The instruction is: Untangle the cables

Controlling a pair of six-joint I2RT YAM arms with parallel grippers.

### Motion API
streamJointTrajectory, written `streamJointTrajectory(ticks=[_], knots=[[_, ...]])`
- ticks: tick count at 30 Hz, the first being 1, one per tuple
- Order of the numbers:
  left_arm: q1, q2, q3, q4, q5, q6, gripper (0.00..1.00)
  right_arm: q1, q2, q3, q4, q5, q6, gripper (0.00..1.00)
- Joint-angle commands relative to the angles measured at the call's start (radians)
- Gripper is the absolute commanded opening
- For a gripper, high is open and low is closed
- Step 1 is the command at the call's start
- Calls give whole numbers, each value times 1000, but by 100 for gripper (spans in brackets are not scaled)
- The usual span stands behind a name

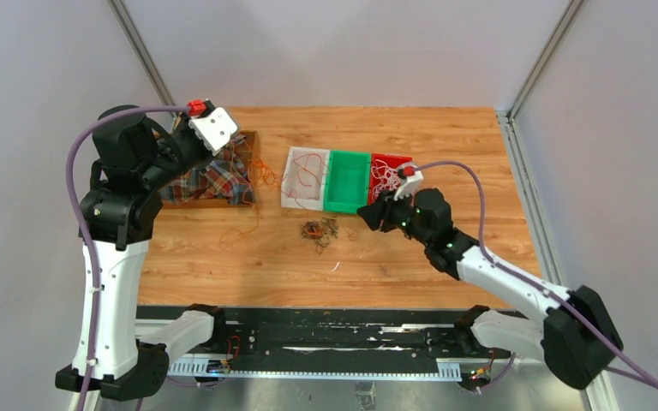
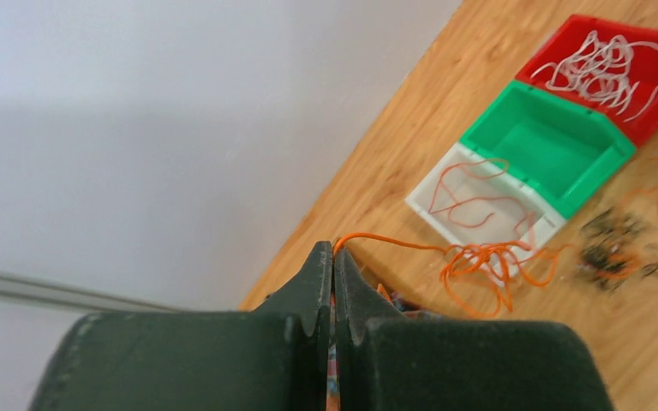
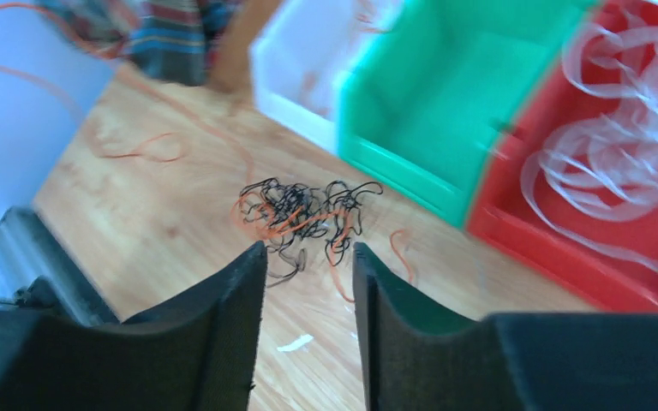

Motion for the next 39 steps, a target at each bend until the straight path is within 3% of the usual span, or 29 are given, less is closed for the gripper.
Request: streamJointTrajectory(ticks=[1, 5, 8, 13, 24, 26, 30, 35, 39], knots=[[-6, -2, 17, 11, 109, -82, 0, 55, 153, 142, 202, -319, -193, 45], [-6, -14, 2, 10, 103, -72, 0, 94, 319, 250, 305, -430, -237, 55], [-6, -24, -7, 11, 106, -67, 0, 99, 462, 346, 402, -512, -223, 68], [-6, -28, -8, 5, 108, -55, 0, 148, 622, 491, 501, -575, -252, 75], [-6, -29, 3, 4, 117, -52, 0, 229, 844, 731, 479, -523, -299, 76], [-6, -30, 5, 4, 118, -49, 0, 237, 868, 757, 483, -495, -301, 72], [-6, -32, 16, 4, 123, -55, 0, 247, 913, 794, 506, -388, -300, 55], [-6, -41, 25, 0, 108, -40, 0, 247, 885, 720, 575, -323, -287, 3], [-6, -37, 39, 1, 68, -5, 0, 248, 785, 571, 604, -265, -287, 1]])
